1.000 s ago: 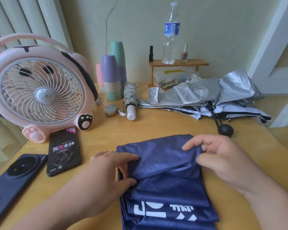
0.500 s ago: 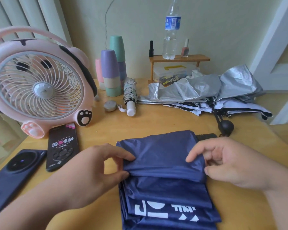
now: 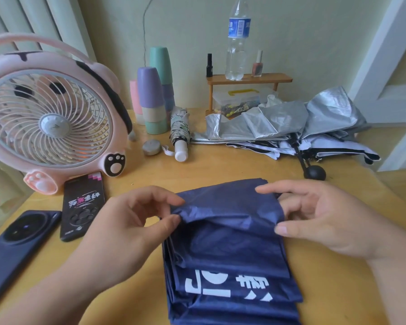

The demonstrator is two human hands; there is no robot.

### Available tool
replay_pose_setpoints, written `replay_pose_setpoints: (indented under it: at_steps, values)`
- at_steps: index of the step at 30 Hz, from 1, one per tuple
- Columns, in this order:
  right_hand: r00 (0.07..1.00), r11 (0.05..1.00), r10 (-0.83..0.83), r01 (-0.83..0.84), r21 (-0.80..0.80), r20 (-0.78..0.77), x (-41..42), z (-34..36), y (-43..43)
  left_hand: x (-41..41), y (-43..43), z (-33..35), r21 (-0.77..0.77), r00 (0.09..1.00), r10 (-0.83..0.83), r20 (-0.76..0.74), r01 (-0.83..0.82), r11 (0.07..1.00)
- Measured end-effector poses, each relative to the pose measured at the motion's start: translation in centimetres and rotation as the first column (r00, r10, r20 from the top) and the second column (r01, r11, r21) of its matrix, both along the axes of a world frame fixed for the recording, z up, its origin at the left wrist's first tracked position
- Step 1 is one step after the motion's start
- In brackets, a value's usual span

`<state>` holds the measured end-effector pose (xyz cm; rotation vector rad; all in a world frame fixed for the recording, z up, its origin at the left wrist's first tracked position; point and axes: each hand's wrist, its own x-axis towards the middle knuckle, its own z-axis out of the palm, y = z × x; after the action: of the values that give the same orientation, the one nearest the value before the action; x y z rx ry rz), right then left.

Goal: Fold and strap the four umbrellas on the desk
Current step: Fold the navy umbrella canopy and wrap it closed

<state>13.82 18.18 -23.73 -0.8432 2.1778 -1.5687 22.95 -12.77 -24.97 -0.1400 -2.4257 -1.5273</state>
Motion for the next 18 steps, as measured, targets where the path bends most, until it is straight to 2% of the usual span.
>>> replay_pose_setpoints:
  at_steps: [3, 5, 8, 10, 12, 14, 18]
  values:
    - [1.0, 0.999, -0.005, 0.007, -0.047, 0.025, 0.2, 0.5, 0.4, 0.3, 0.3, -0.2, -0.01, 0.999, 0.041, 0.012, -0.041, 0.999]
    - [0.998, 0.999, 0.047, -0.047, -0.016, 0.03, 0.3, 0.5, 0.5, 0.6, 0.3, -0.6, -0.151, 0.999, 0.049, 0.017, -0.046, 0.987]
    - [0.999, 0.993, 0.03, -0.025, 0.114, -0.044, 0.0, -0.1, 0.4, 0.8, 0.7, -1.2, -0.391, 0.997, -0.023, -0.077, -0.009, 0.92]
    - [0.996, 0.985, -0.018, 0.032, 0.169, -0.084, -0.1, -0.5, 0.3, 0.7, 0.8, -1.3, -0.442, 0.99, -0.043, -0.132, -0.02, 0.897]
    - [0.99, 0.978, -0.06, 0.084, 0.193, -0.127, -0.1, -0.8, 0.0, 0.5, 0.6, -1.0, -0.407, 0.979, -0.019, -0.202, -0.066, 0.911]
    - [0.98, 0.969, -0.088, 0.126, 0.213, -0.178, 0.0, -1.1, -0.3, 0.2, 0.5, -0.4, -0.308, 0.968, 0.003, -0.251, -0.082, 0.948]
    - [0.946, 0.954, -0.158, 0.22, 0.204, -0.282, 0.3, -1.1, -0.7, 0.2, 0.5, 0.6, -0.111, 0.971, -0.087, -0.222, 0.063, 0.992]
